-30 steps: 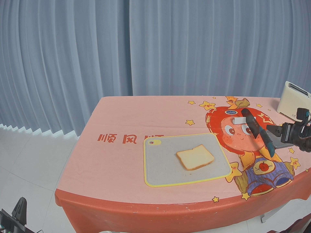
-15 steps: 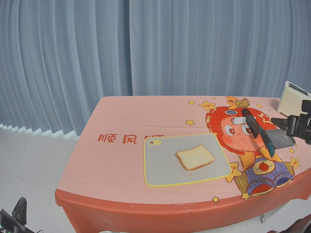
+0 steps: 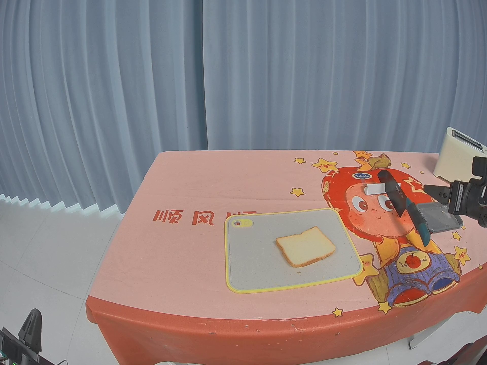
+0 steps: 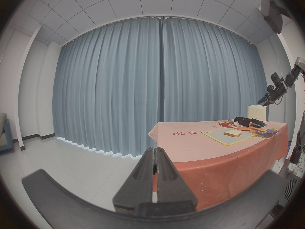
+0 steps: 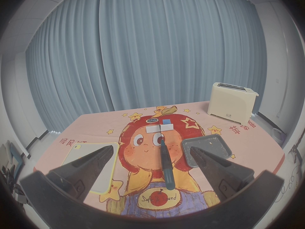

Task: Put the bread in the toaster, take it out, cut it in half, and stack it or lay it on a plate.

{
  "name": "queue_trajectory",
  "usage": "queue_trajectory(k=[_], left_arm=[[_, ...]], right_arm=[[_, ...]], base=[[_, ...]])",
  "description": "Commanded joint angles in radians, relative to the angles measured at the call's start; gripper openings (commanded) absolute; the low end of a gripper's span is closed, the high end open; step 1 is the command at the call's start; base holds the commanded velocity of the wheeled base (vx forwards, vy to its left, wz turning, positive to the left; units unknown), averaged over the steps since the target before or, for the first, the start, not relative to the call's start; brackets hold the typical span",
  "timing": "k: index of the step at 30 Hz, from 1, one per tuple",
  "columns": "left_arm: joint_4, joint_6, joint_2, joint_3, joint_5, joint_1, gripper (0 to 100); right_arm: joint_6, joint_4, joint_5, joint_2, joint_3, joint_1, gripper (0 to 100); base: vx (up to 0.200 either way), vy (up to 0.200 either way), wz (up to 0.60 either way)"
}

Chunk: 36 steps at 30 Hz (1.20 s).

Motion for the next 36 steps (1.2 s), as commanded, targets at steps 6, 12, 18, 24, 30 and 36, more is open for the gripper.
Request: queue_trajectory(k=[6,12,18,24,30,36], left_arm=[[0.0,0.0,-0.016,0.018,0.0,0.0,0],[0.0,0.0,-0.016,0.018,0.0,0.0,0],[0.0,0.0,-0.016,0.018,0.0,0.0,0],[0.0,0.0,-0.016,0.018,0.0,0.0,0],[0.0,0.0,-0.016,0.018,0.0,0.0,0],[0.0,0.0,-0.016,0.018,0.0,0.0,0]], right_arm=[[0.0,-0.001,-0.002,0.05,0.015,0.0,100],[-0.012,0.0,0.004,0.121,0.015,-0.02,100],[-0.049,-0.015,0.035,0.21,0.013,-0.062,100],[-0.072,-0.027,0.05,0.264,0.004,-0.051,100],[-0.093,-0.115,0.124,0.336,0.006,-0.066,100],[-0.101,-0.224,0.144,0.428,0.001,-0.103,100]], base=[[0.0,0.0,0.0],[0.0,0.0,0.0],[0.0,0.0,0.0],[0.0,0.0,0.0],[0.0,0.0,0.0],[0.0,0.0,0.0]])
